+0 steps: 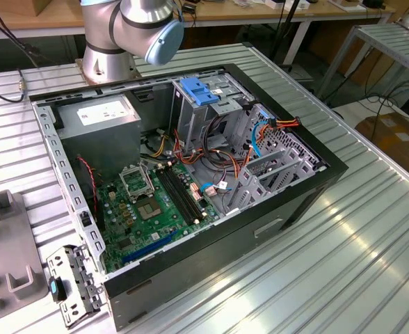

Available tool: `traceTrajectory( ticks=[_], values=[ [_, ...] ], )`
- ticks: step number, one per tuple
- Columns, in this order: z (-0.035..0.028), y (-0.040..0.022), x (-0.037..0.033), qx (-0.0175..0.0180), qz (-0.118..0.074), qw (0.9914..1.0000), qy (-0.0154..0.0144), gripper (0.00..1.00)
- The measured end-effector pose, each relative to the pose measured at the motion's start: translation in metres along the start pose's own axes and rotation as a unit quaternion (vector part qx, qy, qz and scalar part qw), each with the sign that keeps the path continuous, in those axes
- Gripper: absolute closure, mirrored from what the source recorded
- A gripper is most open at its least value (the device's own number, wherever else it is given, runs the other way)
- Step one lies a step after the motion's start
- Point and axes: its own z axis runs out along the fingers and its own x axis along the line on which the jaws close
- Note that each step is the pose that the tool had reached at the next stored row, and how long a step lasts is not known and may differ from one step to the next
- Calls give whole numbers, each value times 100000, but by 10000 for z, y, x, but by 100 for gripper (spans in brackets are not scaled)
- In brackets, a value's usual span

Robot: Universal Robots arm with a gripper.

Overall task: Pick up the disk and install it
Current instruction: 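Pick up the disk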

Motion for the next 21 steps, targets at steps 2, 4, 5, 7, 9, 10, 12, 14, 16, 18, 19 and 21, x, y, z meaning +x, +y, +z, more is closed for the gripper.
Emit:
traceTrajectory(
  ticks=[2, 4, 5, 7, 9, 10, 12, 14, 16, 18, 19, 21],
  values=[
    [0, 0, 0, 24, -914, 99996, 41, 89],
    [0, 0, 0, 50, -1760, 99984, 86, 89],
    [0, 0, 0, 63, -2200, 99976, 110, 89],
    [0, 0, 0, 86, -2897, 99958, 149, 89],
    [0, 0, 0, 125, -3967, 99921, 215, 89],
    [0, 0, 0, 158, -4587, 99894, 263, 89],
    [0, 0, 0, 228, -5827, 99829, 369, 89],
    [1, 0, 0, 273, -7572, 99712, 448, 89],
    [3, 0, -1, 321, -9724, 99524, 520, 89],
    [12, 5, -6, 825, -10588, 99434, 426, 89],
    [17, 6, -8, 1339, -10688, 99418, 198, 89],
    [21, 12, -16, 2297, -10917, 99376, -200, 89]
  ],
)
